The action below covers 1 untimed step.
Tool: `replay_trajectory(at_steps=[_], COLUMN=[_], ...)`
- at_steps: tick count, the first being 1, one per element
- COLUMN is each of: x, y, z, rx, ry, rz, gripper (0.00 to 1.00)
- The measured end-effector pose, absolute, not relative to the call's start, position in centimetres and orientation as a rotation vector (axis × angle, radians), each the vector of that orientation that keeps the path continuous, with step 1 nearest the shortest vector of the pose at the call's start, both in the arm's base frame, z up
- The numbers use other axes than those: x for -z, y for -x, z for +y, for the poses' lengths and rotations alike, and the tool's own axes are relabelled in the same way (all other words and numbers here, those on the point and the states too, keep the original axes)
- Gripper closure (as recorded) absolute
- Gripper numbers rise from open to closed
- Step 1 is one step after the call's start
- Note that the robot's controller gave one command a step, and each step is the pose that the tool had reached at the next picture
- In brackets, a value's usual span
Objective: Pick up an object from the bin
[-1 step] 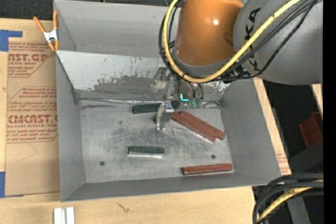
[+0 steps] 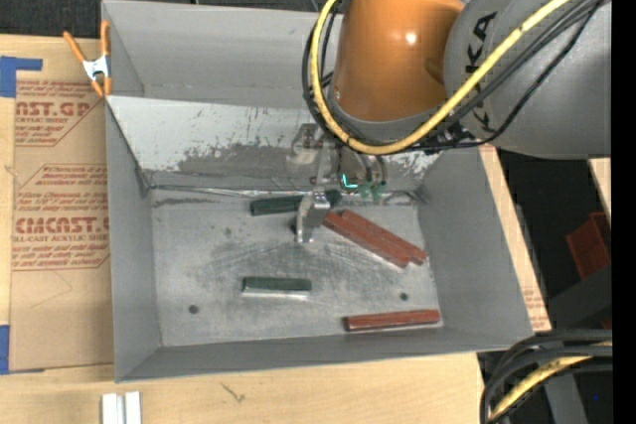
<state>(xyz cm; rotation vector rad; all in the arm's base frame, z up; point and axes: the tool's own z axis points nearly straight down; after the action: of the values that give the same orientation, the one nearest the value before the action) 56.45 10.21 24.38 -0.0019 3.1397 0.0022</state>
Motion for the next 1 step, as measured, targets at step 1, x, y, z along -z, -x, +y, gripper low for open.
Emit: replay_trajectory(at_steps=[1], x=[-19.93], y=[-55.0], z=[10.85], rx=[-0.001], ry=[0.109], rz=[3.133], gripper=[0.0])
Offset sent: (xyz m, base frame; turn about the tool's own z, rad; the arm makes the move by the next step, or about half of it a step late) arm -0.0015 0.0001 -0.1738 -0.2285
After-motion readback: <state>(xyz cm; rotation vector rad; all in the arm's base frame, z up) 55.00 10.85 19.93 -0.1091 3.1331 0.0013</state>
